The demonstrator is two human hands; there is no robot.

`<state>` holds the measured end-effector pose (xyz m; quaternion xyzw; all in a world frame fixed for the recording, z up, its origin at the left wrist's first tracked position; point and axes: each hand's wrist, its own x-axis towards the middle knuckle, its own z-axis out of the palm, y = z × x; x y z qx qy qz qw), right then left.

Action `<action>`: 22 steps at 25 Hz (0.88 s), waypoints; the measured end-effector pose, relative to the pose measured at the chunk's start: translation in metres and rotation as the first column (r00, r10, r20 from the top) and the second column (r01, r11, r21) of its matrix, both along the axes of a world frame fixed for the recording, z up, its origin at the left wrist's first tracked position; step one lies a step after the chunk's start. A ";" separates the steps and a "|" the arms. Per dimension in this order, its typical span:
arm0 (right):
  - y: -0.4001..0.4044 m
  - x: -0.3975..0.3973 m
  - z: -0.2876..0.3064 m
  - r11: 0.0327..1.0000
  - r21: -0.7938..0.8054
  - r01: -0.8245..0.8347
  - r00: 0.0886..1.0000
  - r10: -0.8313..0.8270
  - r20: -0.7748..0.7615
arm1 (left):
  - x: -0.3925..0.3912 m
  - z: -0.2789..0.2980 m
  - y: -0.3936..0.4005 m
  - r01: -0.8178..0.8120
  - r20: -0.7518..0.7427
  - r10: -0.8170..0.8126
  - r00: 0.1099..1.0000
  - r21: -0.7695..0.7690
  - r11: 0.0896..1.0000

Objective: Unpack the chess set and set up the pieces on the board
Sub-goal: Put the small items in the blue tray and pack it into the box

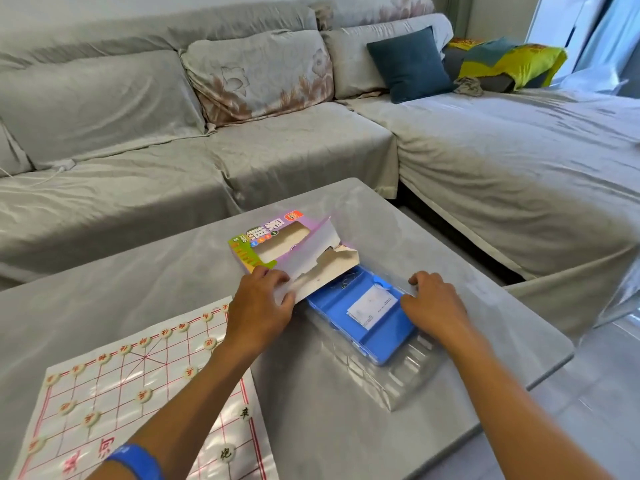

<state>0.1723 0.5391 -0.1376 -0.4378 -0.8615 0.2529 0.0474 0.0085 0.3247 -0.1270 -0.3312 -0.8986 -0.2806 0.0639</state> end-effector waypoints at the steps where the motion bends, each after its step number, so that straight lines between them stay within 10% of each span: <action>1: -0.004 -0.002 0.000 0.999 0.001 -0.032 0.999 0.032 0.004 | 0.001 -0.001 0.001 -0.039 0.019 0.039 0.999 0.000 0.999; 13: -0.025 -0.018 -0.004 0.966 0.129 -0.225 0.960 0.197 0.201 | 0.003 -0.003 -0.005 0.025 0.188 -0.030 0.982 0.028 0.999; 18: -0.005 -0.014 -0.009 0.997 -0.079 -0.023 0.994 0.015 -0.104 | 0.003 -0.004 -0.017 0.001 0.180 0.000 0.984 -0.006 1.000; 22: -0.006 -0.016 -0.006 0.998 -0.055 -0.036 0.998 0.034 -0.052 | -0.001 -0.005 -0.021 0.030 0.168 -0.028 0.985 -0.005 1.000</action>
